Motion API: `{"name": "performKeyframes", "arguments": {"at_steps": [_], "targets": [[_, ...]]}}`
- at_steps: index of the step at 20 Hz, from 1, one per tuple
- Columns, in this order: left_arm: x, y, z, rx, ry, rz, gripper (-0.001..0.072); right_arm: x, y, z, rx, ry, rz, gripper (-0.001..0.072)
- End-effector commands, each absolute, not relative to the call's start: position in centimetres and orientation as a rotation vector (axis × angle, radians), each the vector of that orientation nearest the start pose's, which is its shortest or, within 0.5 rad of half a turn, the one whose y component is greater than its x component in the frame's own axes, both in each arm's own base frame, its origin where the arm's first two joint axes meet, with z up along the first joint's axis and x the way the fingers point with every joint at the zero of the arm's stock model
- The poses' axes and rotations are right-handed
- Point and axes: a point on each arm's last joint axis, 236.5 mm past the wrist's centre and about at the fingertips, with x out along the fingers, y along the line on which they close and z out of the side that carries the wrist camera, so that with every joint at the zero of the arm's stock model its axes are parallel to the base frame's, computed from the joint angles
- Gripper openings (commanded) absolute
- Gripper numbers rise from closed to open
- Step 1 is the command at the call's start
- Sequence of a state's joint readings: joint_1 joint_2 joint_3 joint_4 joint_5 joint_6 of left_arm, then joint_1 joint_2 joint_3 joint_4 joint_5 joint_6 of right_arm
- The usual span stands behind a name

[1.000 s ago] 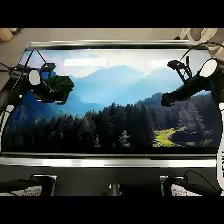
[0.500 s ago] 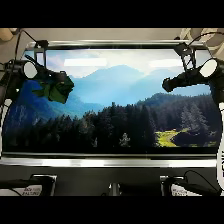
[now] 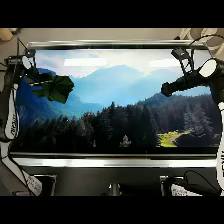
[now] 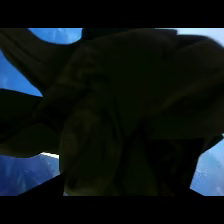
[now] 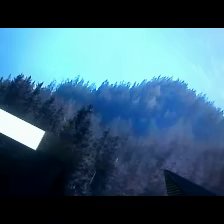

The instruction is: Fold the shirts.

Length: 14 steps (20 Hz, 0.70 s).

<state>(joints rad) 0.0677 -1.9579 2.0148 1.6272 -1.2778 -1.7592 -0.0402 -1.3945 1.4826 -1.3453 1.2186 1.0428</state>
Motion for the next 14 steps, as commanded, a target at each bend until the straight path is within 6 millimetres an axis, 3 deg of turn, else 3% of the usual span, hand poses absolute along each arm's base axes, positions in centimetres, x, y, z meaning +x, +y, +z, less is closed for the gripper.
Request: {"name": "performKeyframes", "arguments": {"at_steps": [1,3,4,5,6,8,9,11,13,14], "targets": [[55.6,6.3,-6.1,-0.182,1.295,0.239,0.0720,42.5,3.5,7.2,-0.267,1.145,0.449,0.0678],[55.7,6.0,-7.5,-0.179,1.311,0.235,0.0720,42.4,3.5,7.2,-0.266,1.153,0.452,0.0677],[55.6,5.9,-7.8,-0.177,1.319,0.233,0.0652,42.4,3.5,7.2,-0.266,1.153,0.452,0.0675],[55.5,5.6,-7.7,-0.173,1.322,0.229,0.0236,42.4,3.5,7.2,-0.267,1.151,0.451,0.0672],[55.6,5.3,-7.0,-0.167,1.313,0.222,0.0044,42.6,3.5,7.3,-0.268,1.141,0.448,0.0668],[56.1,4.7,-3.9,-0.151,1.252,0.201,0.0040,43.1,3.4,8.0,-0.297,1.112,0.453,0.0667],[56.7,4.3,-1.2,-0.149,1.186,0.190,0.0040,43.5,3.2,8.7,-0.317,1.090,0.451,0.0667],[57.7,2.9,7.4,-0.138,0.989,0.151,0.0040,44.3,2.9,11.5,-0.357,1.017,0.432,0.0668],[56.5,0.3,18.6,-0.099,0.754,0.080,0.0040,44.9,2.3,16.2,-0.401,0.908,0.385,0.0668],[54.6,-1.3,24.3,-0.078,0.641,0.038,0.0039,45.0,1.9,19.2,-0.426,0.840,0.353,0.0668]]}}
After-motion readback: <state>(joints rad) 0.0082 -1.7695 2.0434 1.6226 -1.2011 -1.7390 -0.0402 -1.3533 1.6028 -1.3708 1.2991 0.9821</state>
